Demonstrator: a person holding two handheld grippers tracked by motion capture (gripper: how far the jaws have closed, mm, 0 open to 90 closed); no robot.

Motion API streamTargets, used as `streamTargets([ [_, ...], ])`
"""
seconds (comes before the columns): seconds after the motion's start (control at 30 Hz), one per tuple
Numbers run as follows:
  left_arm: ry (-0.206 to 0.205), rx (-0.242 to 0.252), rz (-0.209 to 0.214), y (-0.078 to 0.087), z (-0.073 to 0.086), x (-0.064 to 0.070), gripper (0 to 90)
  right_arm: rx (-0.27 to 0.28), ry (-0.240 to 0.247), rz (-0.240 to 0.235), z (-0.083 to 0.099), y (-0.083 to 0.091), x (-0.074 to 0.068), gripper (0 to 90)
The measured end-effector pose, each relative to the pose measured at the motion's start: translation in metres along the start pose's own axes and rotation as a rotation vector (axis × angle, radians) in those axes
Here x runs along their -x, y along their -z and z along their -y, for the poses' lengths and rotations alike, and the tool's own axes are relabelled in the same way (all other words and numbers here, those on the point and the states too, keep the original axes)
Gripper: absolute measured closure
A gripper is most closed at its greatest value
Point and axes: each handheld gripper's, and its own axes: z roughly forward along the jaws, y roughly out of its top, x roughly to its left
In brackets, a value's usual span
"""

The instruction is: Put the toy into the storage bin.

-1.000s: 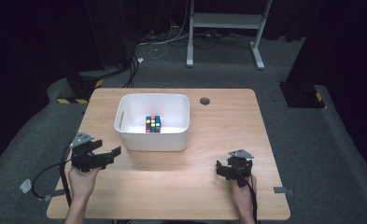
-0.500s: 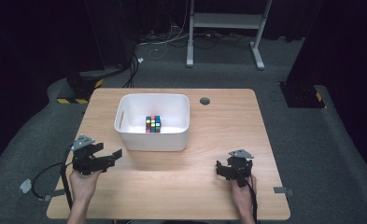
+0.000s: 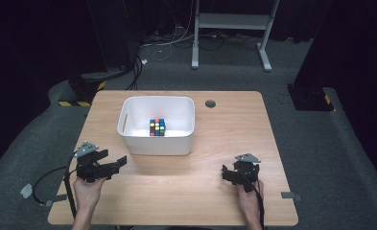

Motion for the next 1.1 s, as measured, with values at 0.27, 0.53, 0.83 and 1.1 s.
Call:
streamTargets([
  [0.27,0.009,0.000,0.006,-0.001,0.004,0.000,14.8,0.000,0.000,0.000,0.000,0.000,0.000,14.3],
  [0.53,-0.006,0.000,-0.012,-0.001,0.007,0.001,14.7,0.000,0.000,0.000,0.000,0.000,0.000,14.3],
  [0.83,-0.002,-0.005,-0.023,-0.002,0.012,-0.001,14.7,0.000,0.000,0.000,0.000,0.000,0.000,14.2],
  [1.1,-0.001,-0.007,-0.038,-0.003,0.016,-0.002,14.7,0.000,0.000,0.000,0.000,0.000,0.000,14.3],
])
